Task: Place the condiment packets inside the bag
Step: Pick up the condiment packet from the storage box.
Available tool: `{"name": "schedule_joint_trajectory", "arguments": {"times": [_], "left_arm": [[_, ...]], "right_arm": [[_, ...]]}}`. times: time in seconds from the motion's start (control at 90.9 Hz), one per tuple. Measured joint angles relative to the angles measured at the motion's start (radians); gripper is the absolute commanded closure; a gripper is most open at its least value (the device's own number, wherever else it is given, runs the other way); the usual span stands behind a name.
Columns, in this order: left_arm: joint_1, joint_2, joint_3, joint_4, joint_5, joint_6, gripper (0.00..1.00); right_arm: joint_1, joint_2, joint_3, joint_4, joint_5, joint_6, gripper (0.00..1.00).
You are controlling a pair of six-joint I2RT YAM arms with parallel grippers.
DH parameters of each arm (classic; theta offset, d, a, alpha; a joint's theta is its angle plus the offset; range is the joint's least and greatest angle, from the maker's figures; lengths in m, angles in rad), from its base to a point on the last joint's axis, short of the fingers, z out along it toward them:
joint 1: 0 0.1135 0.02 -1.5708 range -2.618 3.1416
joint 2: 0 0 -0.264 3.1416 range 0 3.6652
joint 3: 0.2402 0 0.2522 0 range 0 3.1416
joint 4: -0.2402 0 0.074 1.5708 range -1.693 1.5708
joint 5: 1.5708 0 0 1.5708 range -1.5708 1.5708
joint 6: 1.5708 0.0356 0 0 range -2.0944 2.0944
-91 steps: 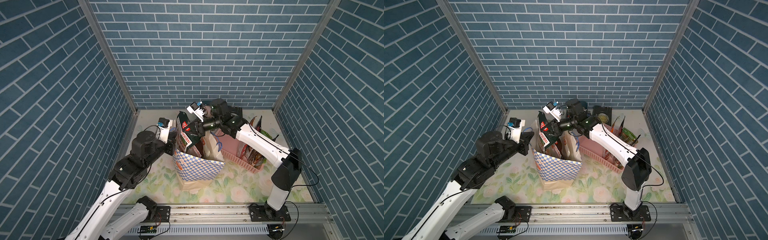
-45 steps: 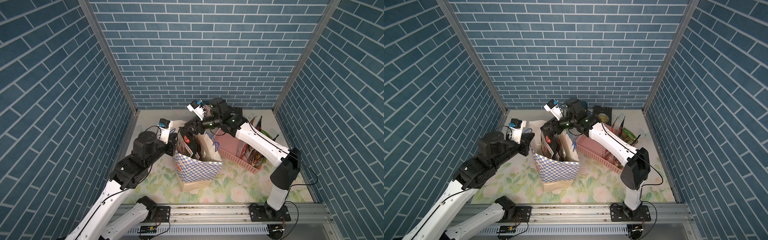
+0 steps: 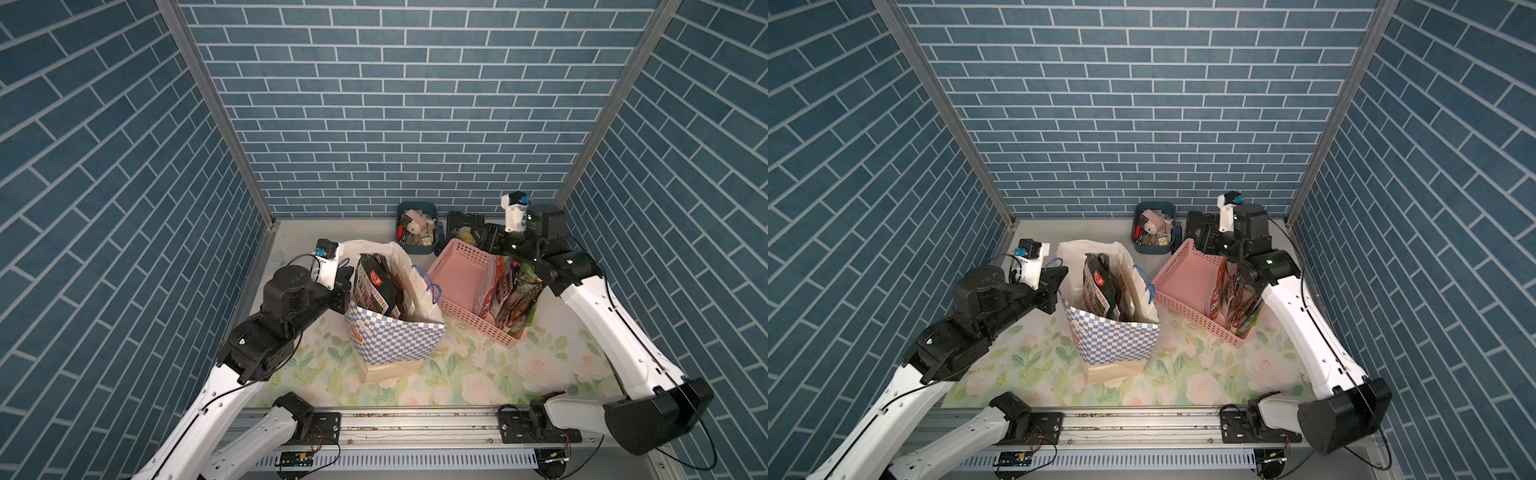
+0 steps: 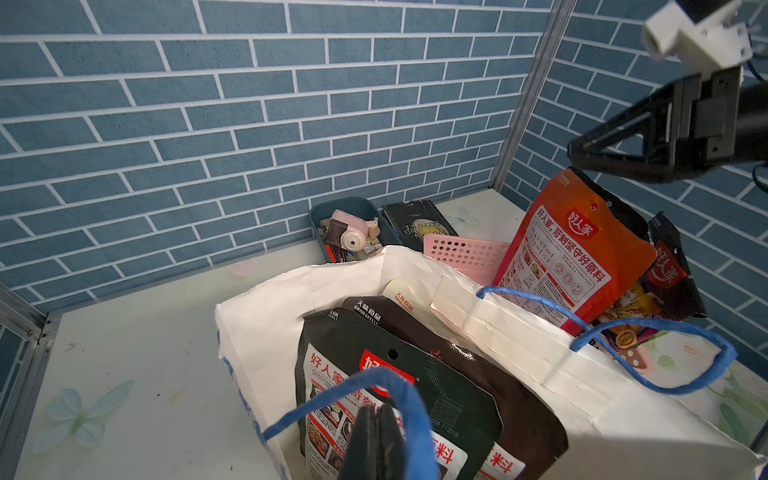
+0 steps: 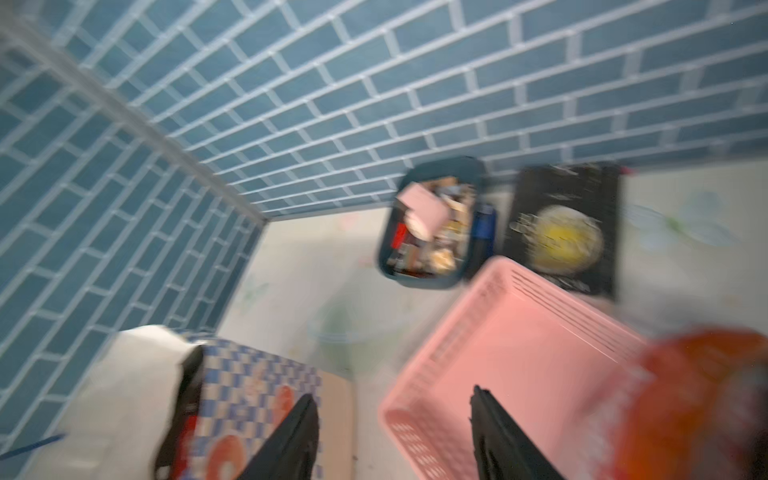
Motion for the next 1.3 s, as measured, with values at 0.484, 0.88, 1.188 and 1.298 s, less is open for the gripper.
{"name": "schedule_joint_trajectory", "arguments": {"times": [0.484,0.88,1.188,1.298], "left_arm": [[0.0,-0.029,-0.018,0.0,0.007,0.008,1.0],[0.0,-0.047,-0.024,0.0,0.007,0.011,1.0],[0.0,-0.053,-0.029,-0.001,0.007,0.012,1.0],[0.0,-0.054,-0.029,-0.001,0.004,0.012,1.0]], "right_arm": [[0.003,-0.044,-0.023,-0.179,0.178,0.065,0.35],[0.003,0.053,-0.132,-0.163,0.196,0.074,0.42],[0.002,0.056,-0.183,-0.107,0.222,0.097,1.0],[0.002,0.053,-0.17,-0.122,0.233,0.084,1.0]]}}
